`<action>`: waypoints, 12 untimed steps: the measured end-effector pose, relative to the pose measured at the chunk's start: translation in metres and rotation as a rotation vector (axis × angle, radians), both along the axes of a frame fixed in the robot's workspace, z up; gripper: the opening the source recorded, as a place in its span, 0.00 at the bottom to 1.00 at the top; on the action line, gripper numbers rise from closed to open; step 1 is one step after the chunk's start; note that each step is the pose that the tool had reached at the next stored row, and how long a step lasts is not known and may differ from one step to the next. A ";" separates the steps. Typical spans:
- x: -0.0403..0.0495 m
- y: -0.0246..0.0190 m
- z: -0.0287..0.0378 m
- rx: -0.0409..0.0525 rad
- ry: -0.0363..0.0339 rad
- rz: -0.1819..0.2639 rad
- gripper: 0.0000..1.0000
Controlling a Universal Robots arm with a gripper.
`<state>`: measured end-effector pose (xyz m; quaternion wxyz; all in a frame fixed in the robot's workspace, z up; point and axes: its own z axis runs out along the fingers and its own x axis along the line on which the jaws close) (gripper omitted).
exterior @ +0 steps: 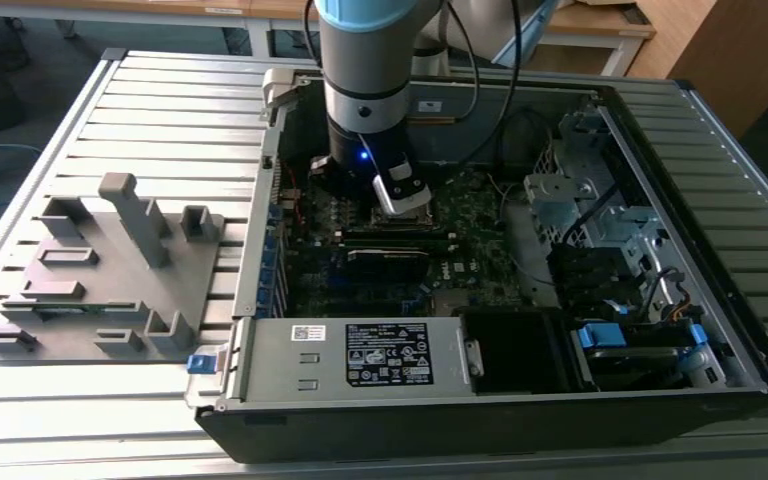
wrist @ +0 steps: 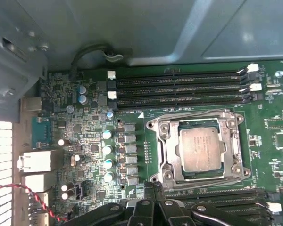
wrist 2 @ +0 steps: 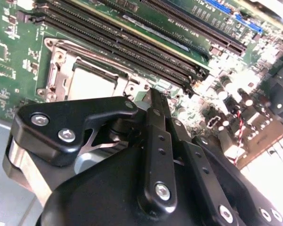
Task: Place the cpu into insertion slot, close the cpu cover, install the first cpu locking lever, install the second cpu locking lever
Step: 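Install the second cpu locking lever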
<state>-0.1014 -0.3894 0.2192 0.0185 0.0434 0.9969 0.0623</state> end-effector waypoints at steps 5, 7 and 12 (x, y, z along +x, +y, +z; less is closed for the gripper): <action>0.0000 0.0001 0.0005 0.0002 -0.0001 0.000 0.10; 0.0009 0.0006 0.0007 -0.0003 0.0002 0.000 0.10; 0.0120 0.0061 0.0006 -0.0036 0.0000 0.000 0.10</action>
